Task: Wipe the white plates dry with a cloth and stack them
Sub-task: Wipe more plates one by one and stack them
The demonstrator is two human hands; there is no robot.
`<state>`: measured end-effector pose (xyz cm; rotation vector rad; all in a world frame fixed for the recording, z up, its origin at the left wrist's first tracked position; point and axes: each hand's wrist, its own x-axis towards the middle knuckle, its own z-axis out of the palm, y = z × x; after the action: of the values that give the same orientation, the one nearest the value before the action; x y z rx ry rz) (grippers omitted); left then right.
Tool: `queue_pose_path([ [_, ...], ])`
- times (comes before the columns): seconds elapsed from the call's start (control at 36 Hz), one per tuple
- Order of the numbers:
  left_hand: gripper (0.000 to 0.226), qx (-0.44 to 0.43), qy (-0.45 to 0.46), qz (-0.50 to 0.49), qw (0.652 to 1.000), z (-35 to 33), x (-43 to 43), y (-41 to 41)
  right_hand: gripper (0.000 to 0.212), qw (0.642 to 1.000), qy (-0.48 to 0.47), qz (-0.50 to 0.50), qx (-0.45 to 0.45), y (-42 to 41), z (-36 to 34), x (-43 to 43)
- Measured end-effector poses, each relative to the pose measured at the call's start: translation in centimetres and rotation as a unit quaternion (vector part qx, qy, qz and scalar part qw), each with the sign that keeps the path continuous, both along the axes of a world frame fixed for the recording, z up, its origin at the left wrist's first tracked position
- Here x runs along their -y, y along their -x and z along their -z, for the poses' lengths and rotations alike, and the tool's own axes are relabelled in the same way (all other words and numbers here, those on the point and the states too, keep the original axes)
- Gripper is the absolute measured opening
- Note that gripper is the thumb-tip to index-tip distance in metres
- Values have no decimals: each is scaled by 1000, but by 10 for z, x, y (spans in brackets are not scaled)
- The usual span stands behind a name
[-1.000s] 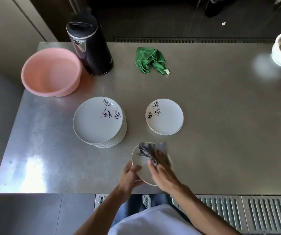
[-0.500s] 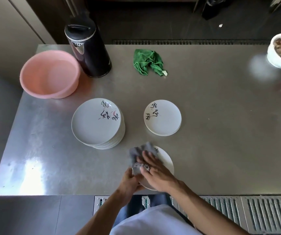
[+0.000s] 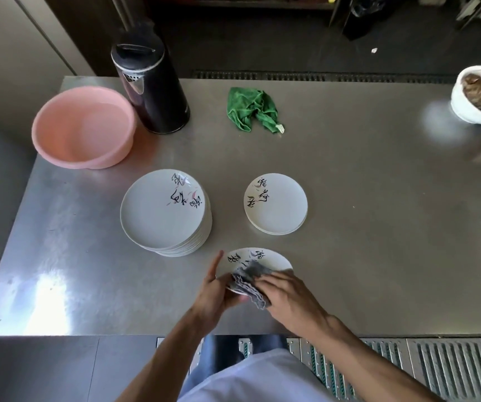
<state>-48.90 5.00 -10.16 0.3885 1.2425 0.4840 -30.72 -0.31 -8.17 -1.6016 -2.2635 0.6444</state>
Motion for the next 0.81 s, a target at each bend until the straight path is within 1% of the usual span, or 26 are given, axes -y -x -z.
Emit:
queue_pose_path([
  [0.06, 24, -1, -31, 24, 999, -5, -3, 0, 25, 999, 5, 36, -39, -3, -5, -5],
  [0.08, 17, -12, -48, 36, 998, -8, -6, 1, 27, 996, 9, 59, -70, -6, -8, -8],
  [0.14, 34, -55, -105, 85, 989, -10, -11, 7, 25, 983, 32, 117, -141, -13, -15, -16],
  [0.17, 42, -76, -148, 118, 979, -12, -14, 11, 23, 971, 58, 153, -175, -18, -18, -20],
  [0.19, 47, -105, -199, 159, 961, -12, -16, 16, 25, 956, 94, 188, -205, -24, -20, -24],
  [0.22, 48, -148, -254, 211, 932, -10, -16, 21, 30, 937, 137, 215, -238, -30, -20, -28],
  [0.25, 44, -191, -305, 257, 897, -4, -16, 25, 34, 915, 180, 233, -276, -35, -20, -30],
  [0.28, 35, -218, -340, 284, 870, 0, -16, 28, 38, 893, 212, 247, -312, -40, -19, -31],
  [0.31, 26, -229, -358, 297, 855, 3, -17, 29, 40, 876, 227, 261, -337, -43, -20, -31],
  [0.33, 22, -225, -364, 303, 852, 5, -17, 29, 42, 864, 231, 269, -357, -44, -20, -32],
  [0.36, 24, -209, -359, 305, 857, 6, -17, 28, 44, 853, 232, 274, -379, -45, -19, -32],
  [0.39, 31, -187, -347, 306, 867, 4, -18, 27, 45, 839, 228, 281, -406, -45, -17, -32],
  [0.44, 48, -154, -328, 298, 883, -3, -18, 24, 41, 819, 199, 302, -446, -44, -14, -30],
  [0.5, 55, -133, -316, 296, 892, -8, -15, 21, 36, 819, 131, 340, -443, -44, -12, -27],
  [0.56, 52, -105, -291, 296, 904, -11, -10, 16, 39, 804, 72, 420, -415, -48, -7, -24],
  [0.58, 50, -94, -272, 291, 912, -12, -6, 15, 38, 804, 52, 438, -399, -49, -4, -21],
  [0.64, 51, -73, -229, 262, 935, -14, 0, 12, 35, 822, 36, 431, -371, -47, 1, -14],
  [0.69, 52, -58, -178, 219, 958, -12, 5, 10, 35, 837, 45, 416, -353, -41, 6, -9],
  [0.72, 47, -51, -153, 199, 967, -11, 8, 8, 39, 848, 47, 403, -341, -38, 8, -6],
  [0.75, 38, -46, -130, 181, 974, -10, 11, 5, 48, 859, 50, 393, -324, -33, 10, -3],
  [0.81, 28, -51, -95, 143, 984, -6, 14, -1, 70, 871, 77, 395, -282, -24, 17, 3],
])
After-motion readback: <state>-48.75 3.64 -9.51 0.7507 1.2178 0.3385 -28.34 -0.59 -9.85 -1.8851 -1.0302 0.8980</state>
